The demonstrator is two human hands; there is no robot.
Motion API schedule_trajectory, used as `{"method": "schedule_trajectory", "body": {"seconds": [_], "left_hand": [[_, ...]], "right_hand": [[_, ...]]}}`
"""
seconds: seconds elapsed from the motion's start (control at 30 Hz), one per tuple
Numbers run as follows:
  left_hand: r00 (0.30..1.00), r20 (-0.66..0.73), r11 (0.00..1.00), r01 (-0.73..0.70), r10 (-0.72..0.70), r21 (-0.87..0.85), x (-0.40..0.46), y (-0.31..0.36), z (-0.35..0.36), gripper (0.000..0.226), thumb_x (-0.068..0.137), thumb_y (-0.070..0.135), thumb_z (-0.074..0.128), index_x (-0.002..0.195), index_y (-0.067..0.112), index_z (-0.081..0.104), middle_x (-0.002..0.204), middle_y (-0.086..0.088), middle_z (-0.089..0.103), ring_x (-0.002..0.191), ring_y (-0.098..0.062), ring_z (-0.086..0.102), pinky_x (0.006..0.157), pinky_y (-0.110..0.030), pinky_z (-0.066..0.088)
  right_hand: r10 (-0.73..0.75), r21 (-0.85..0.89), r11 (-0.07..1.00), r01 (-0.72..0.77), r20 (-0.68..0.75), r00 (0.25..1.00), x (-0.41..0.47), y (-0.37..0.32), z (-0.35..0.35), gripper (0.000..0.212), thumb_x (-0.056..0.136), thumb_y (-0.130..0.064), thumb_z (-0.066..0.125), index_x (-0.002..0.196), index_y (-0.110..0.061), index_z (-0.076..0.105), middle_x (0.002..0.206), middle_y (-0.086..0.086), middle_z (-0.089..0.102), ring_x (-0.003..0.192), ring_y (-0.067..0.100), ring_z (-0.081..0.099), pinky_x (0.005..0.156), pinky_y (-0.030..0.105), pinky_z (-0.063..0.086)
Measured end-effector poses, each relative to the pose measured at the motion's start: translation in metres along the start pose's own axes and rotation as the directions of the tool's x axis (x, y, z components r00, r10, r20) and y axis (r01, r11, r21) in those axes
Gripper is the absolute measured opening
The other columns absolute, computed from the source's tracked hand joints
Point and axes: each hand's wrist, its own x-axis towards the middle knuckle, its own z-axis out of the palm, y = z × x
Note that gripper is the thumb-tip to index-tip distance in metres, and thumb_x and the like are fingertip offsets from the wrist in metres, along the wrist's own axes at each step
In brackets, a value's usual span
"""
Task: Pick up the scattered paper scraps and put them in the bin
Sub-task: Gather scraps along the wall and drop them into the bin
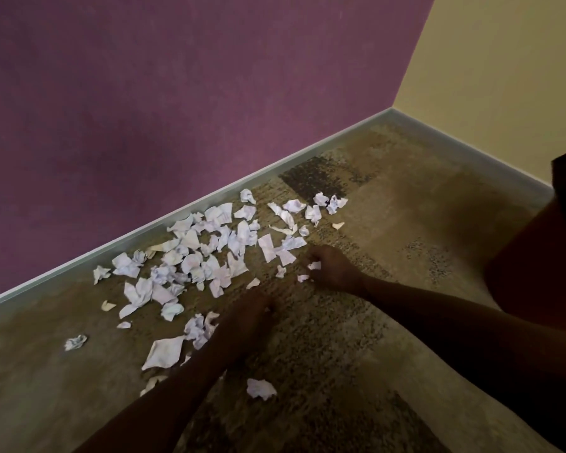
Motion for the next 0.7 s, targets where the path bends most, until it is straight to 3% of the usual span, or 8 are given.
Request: {"method": "schedule_trajectory", "body": {"seconds": [0.07,0.13,0.23,0.3,0.37,0.5,0.6,0.7], "left_hand": [[0.990,-0.133,0.999,0.047,-0.050,-0.027,0.002,-0.003,-0.003,0.025,0.097,0.018,0.050,0.120,0.017,0.061,0.122,-0.007,0.056,0.112,-0.022,0.054,0.095,-0.033,0.044],[0.970,-0.224,0.995,0.094,-0.098,-0.026,0.007,-0.007,-0.009,0.033,0.098,0.013,0.049,0.130,0.014,0.056,0.126,-0.010,0.051,0.112,-0.021,0.053,0.093,-0.028,0.044],[0.943,-0.264,0.978,0.179,-0.202,-0.110,0.017,-0.011,-0.017,0.029,0.097,0.014,0.051,0.124,0.003,0.055,0.095,0.003,0.053,0.078,-0.004,0.052,0.061,-0.005,0.042],[0.939,-0.251,0.971,0.215,-0.235,-0.106,0.026,-0.012,-0.014,0.029,0.096,0.020,0.051,0.116,-0.001,0.053,0.080,0.010,0.049,0.064,-0.002,0.048,0.052,-0.008,0.042],[0.947,-0.244,0.978,0.206,-0.211,-0.045,0.032,-0.018,-0.007,0.028,0.095,0.024,0.052,0.113,0.001,0.054,0.079,0.008,0.052,0.063,-0.004,0.050,0.054,-0.015,0.046],[0.976,-0.170,0.983,0.154,-0.135,0.103,0.031,-0.027,-0.003,0.021,0.097,0.023,0.049,0.109,0.014,0.065,0.104,-0.006,0.058,0.086,-0.018,0.056,0.071,-0.028,0.047],[0.978,-0.200,0.987,0.085,-0.057,0.134,0.029,-0.026,-0.007,0.032,0.093,0.020,0.040,0.100,0.005,0.067,0.094,-0.013,0.059,0.084,-0.027,0.058,0.068,-0.025,0.034],[0.975,-0.194,0.992,0.120,-0.109,0.049,0.027,-0.022,-0.011,0.024,0.095,0.015,0.047,0.104,0.004,0.066,0.097,-0.014,0.062,0.090,-0.028,0.058,0.072,-0.025,0.033]], "right_hand": [[-0.063,-0.039,0.997,0.065,0.035,0.997,0.001,-0.004,0.012,0.015,0.081,-0.015,0.066,0.095,-0.013,0.069,0.099,0.009,0.059,0.092,0.019,0.052,0.076,0.027,0.037],[-0.086,-0.094,0.991,0.095,0.101,0.991,0.003,-0.004,0.022,0.021,0.084,-0.010,0.063,0.104,-0.006,0.068,0.101,0.010,0.053,0.100,0.022,0.049,0.078,0.025,0.032],[-0.098,-0.088,0.991,0.104,0.069,0.993,0.008,-0.010,0.020,0.009,0.078,-0.004,0.063,0.082,-0.003,0.070,0.088,0.010,0.064,0.092,0.025,0.059,0.076,0.023,0.036],[-0.079,-0.001,0.997,0.079,-0.004,0.997,0.014,-0.012,0.016,0.016,0.074,-0.016,0.059,0.077,-0.005,0.070,0.085,0.010,0.069,0.084,0.025,0.062,0.077,0.030,0.044],[-0.114,0.042,0.992,0.115,-0.023,0.993,0.018,-0.016,0.017,0.026,0.072,-0.023,0.054,0.085,-0.008,0.071,0.089,0.011,0.070,0.084,0.025,0.062,0.076,0.030,0.043],[-0.167,-0.027,0.984,0.174,0.158,0.973,0.020,-0.037,0.027,0.041,0.083,-0.018,0.049,0.121,-0.009,0.065,0.105,0.017,0.064,0.099,0.027,0.056,0.081,0.028,0.035],[-0.148,-0.084,0.982,0.168,0.205,0.968,0.025,-0.041,0.034,0.038,0.081,-0.018,0.043,0.104,-0.003,0.069,0.106,0.021,0.063,0.102,0.030,0.056,0.076,0.026,0.032],[-0.127,-0.045,0.990,0.135,0.146,0.981,0.029,-0.042,0.033,0.025,0.082,-0.013,0.053,0.092,0.000,0.072,0.099,0.019,0.069,0.101,0.030,0.062,0.075,0.023,0.035]]}}
